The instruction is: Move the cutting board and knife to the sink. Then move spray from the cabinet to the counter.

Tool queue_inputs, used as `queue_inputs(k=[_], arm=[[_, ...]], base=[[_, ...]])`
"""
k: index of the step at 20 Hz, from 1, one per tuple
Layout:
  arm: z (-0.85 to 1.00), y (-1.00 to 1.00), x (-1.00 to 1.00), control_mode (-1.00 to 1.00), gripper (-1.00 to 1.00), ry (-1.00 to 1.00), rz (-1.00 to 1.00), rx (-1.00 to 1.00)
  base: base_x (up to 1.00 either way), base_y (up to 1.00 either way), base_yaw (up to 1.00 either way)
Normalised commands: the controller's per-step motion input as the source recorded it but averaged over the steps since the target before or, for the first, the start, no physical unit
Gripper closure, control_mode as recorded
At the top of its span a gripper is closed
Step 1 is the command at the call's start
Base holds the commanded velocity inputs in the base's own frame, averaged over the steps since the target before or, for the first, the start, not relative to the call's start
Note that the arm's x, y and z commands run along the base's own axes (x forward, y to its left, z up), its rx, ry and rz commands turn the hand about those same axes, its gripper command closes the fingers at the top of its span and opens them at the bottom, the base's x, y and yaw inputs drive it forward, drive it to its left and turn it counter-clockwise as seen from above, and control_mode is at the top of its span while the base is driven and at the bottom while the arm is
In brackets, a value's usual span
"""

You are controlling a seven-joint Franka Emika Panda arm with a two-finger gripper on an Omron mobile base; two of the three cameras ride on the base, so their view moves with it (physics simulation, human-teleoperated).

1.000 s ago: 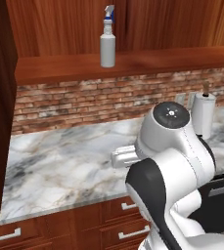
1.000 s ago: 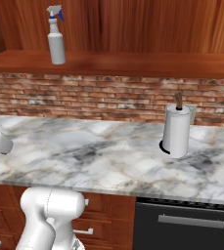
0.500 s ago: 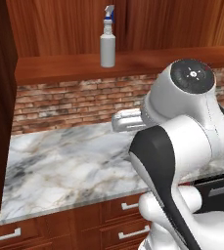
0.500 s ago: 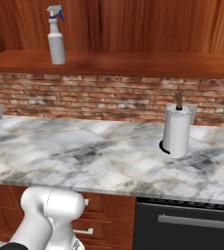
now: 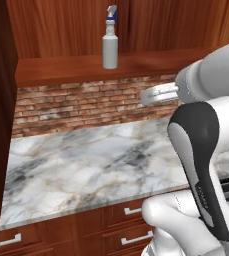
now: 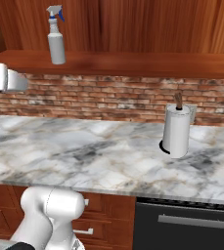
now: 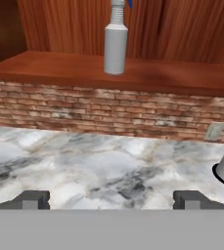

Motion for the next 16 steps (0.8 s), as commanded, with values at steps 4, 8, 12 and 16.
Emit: queue_inputs(k=[4,8,12,16], arm=[[0.89,-0.05,0.56,-1.0,-1.0,-0.05,0.04,0.0],[0.67,0.0,0.61,-1.0,-1.0,0.02,0.0,0.0],[0.3,0.0,0.46,-1.0,-1.0,0.03,0.0,0.0],[0.0,0.0,0.41,-1.0,-1.0,0.02,0.0,0.0]], base=[[0.0,0.0,0.0],[0.0,0.0,0.0],[0.0,0.0,0.0],[0.0,0.0,0.0]])
